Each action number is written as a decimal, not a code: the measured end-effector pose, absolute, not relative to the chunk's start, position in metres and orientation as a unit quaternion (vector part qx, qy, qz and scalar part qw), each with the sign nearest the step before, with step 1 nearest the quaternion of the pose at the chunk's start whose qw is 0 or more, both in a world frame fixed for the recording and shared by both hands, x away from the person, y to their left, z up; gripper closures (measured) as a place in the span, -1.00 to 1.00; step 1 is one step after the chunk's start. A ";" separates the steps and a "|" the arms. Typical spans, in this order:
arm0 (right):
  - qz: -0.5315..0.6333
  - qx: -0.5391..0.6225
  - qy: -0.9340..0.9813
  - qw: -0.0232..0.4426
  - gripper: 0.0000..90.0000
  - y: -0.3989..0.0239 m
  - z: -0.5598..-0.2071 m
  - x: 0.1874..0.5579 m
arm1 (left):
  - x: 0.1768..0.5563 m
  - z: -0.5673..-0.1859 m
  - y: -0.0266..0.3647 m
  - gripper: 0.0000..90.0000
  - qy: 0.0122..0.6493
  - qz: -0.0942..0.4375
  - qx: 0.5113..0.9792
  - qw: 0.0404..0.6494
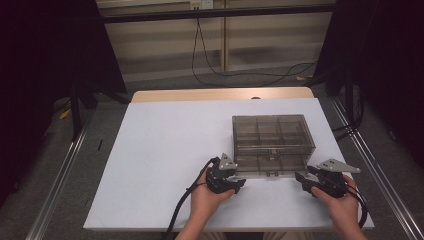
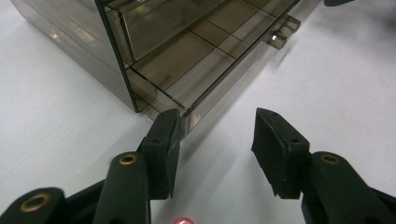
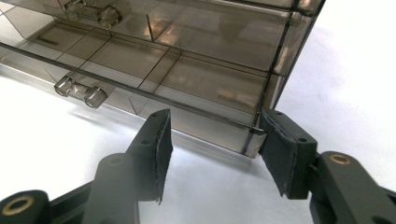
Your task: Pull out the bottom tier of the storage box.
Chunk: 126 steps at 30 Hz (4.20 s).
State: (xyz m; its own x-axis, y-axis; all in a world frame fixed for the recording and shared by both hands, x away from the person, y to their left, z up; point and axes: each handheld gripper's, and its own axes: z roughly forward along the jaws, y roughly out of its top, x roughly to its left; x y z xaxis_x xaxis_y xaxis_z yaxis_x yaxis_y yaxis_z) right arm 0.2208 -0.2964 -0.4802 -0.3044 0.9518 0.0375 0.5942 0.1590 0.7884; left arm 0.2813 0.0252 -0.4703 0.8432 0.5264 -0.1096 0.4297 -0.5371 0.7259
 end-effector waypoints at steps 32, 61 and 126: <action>0.367 0.534 0.722 0.242 0.02 -0.297 -0.480 0.211 | 0.278 -0.469 0.027 0.23 0.272 0.057 0.876 0.394; 0.369 0.534 0.724 0.234 0.01 -0.298 -0.478 0.204 | 0.272 -0.472 0.031 0.38 0.281 0.049 0.871 0.400; 0.371 0.534 0.726 0.226 0.02 -0.299 -0.476 0.192 | 0.262 -0.472 0.034 0.41 0.267 0.043 0.877 0.396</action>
